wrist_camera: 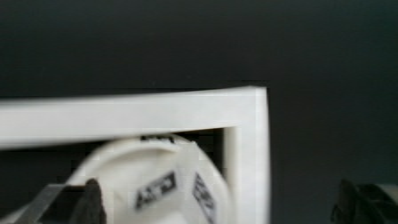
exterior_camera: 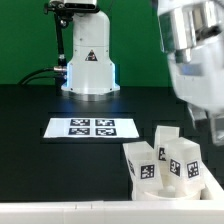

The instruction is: Assemble stool

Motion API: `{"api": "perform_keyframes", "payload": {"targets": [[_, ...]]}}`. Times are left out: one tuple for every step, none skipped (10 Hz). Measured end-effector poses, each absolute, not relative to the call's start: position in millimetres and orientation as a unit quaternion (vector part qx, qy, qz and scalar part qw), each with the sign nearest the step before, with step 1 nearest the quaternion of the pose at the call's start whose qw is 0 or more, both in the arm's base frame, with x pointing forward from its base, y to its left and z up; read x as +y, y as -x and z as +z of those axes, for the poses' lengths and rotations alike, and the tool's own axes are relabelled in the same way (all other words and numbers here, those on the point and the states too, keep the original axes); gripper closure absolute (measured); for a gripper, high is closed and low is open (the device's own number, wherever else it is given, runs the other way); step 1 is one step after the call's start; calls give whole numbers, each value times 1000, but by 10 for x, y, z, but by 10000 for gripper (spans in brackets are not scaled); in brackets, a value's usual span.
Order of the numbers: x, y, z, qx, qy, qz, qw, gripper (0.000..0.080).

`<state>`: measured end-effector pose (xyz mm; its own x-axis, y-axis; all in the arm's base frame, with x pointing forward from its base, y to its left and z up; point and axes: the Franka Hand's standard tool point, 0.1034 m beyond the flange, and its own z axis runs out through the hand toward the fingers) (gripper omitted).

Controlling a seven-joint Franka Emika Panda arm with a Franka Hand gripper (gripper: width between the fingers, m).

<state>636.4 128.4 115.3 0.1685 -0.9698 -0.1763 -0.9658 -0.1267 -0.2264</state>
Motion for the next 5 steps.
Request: {"api": "perform_keyframes", "payload": {"targets": [[1269, -6366, 1117, 632, 762, -14, 142, 151], [1264, -6365, 1111, 603, 785, -20, 140, 150], [1256, -6367, 1111, 579, 803, -25, 138, 150], [1248, -6368, 1113, 541, 830, -31, 134, 150], [1275, -6357, 1170, 439, 892, -17, 106, 150]]}}
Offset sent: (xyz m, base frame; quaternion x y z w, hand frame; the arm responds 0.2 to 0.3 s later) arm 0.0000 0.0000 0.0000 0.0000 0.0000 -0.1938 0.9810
